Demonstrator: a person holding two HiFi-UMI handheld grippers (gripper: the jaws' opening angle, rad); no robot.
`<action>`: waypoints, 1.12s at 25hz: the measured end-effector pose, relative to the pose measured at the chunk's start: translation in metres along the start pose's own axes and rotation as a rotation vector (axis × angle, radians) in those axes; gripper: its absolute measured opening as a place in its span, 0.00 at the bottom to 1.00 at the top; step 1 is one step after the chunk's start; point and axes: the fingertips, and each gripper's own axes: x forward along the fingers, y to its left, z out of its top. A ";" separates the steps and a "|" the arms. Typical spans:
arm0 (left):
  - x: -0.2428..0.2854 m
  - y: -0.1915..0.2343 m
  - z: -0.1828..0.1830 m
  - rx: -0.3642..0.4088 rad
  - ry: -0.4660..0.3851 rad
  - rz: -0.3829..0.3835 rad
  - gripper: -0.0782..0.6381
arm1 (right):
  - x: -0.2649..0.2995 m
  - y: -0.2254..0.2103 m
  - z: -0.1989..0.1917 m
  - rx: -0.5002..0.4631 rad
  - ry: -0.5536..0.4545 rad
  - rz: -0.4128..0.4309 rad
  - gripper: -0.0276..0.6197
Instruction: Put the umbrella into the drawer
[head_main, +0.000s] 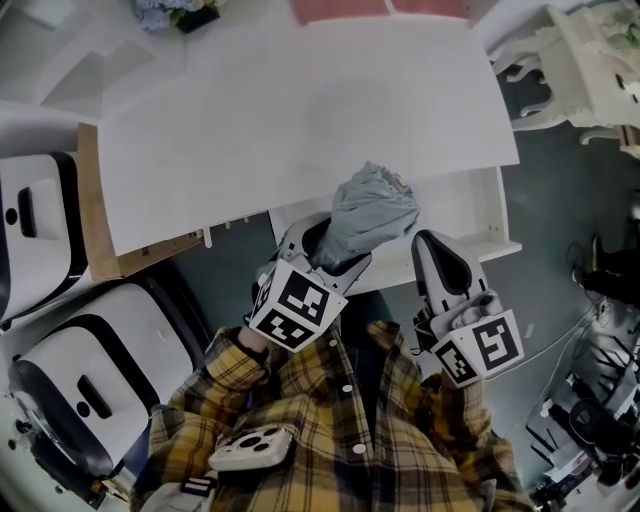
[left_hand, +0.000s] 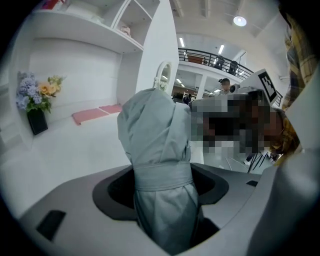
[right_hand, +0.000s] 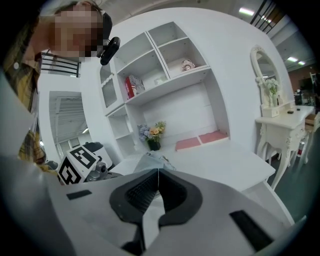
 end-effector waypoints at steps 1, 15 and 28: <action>0.005 0.000 -0.004 0.008 0.011 -0.005 0.55 | 0.000 -0.001 -0.003 0.004 0.003 -0.003 0.07; 0.066 -0.008 -0.060 0.105 0.176 -0.105 0.55 | 0.002 -0.013 -0.036 0.052 0.038 -0.047 0.07; 0.125 -0.006 -0.093 0.173 0.267 -0.156 0.55 | -0.001 -0.030 -0.060 0.106 0.060 -0.102 0.07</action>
